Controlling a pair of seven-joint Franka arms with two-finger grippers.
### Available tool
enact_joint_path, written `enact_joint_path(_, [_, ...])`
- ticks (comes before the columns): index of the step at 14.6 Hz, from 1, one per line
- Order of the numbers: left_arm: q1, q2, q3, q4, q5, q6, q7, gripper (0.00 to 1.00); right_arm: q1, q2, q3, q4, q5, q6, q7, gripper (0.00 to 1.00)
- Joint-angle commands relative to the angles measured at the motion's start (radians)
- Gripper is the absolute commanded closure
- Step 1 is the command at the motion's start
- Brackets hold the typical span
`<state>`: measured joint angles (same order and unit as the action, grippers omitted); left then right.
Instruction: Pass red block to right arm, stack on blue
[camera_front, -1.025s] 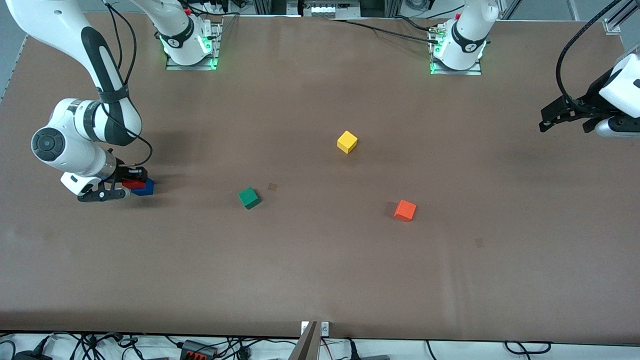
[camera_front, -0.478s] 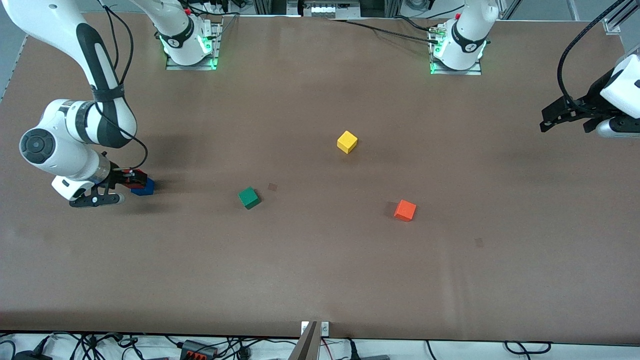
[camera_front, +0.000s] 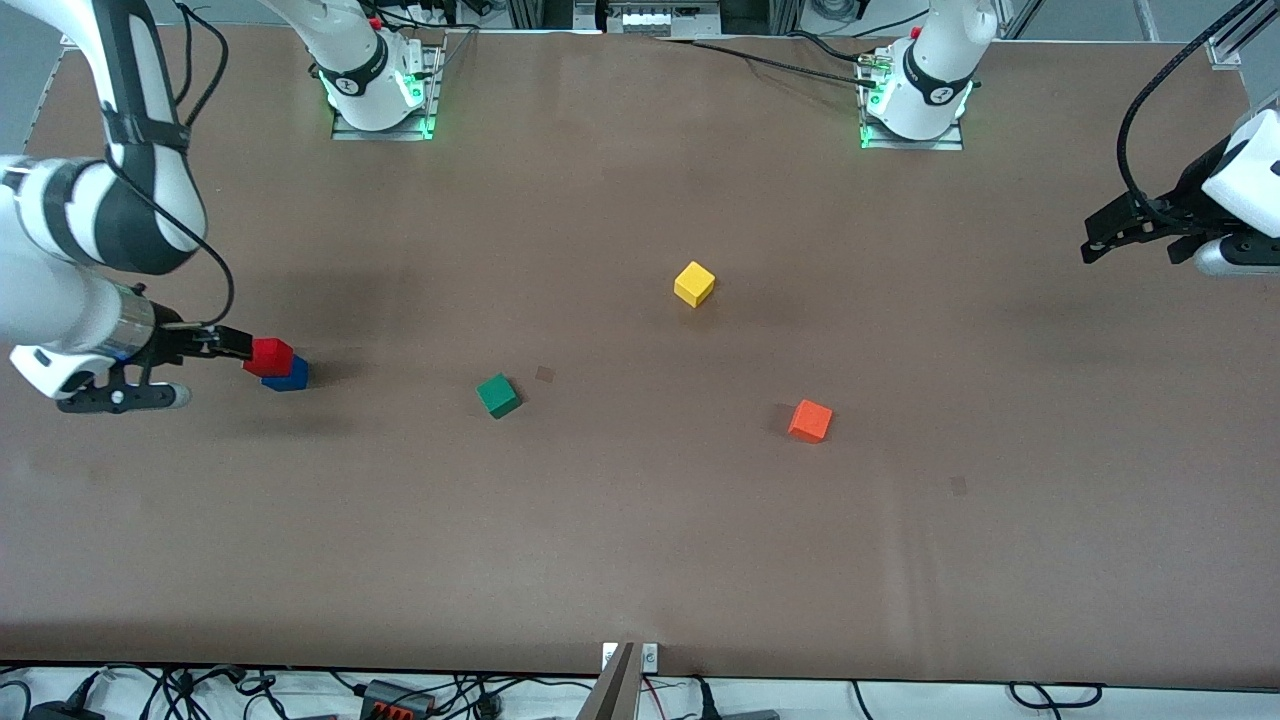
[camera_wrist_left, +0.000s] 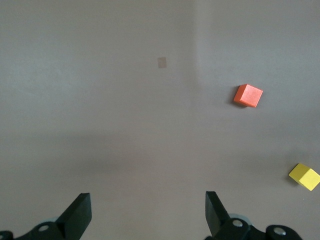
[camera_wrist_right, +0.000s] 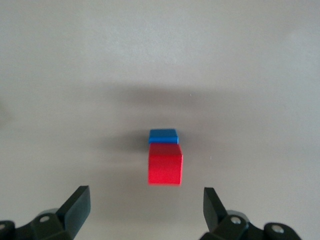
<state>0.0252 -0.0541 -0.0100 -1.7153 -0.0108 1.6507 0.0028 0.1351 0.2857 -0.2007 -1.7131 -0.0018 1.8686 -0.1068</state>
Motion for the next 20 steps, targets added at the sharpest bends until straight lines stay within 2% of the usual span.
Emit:
enact_joint_path(1, [0.005,0.005,-0.007,0.025,-0.009,-0.026,-0.012,0.00,0.015,-0.010,0.001,0.117,0.016,-0.150,0.081,0.00])
enact_joint_path(6, [0.005,0.013,-0.015,0.039,-0.009,-0.035,-0.010,0.00,0.001,-0.023,-0.008,0.312,0.016,-0.267,0.053,0.00])
enact_joint_path(13, [0.005,0.013,-0.013,0.040,-0.009,-0.037,-0.012,0.00,0.000,-0.036,-0.016,0.331,0.017,-0.287,0.072,0.00])
enact_joint_path(16, [0.005,0.013,-0.013,0.040,-0.009,-0.038,-0.012,0.00,-0.043,-0.077,0.017,0.323,0.025,-0.287,0.081,0.00])
enact_joint_path(18, [0.005,0.013,-0.013,0.040,-0.009,-0.051,-0.010,0.00,-0.142,-0.091,0.116,0.320,0.026,-0.287,0.078,0.00])
enact_joint_path(20, [0.005,0.013,-0.013,0.040,-0.009,-0.054,-0.010,0.00,-0.152,-0.095,0.129,0.319,0.016,-0.286,0.078,0.00])
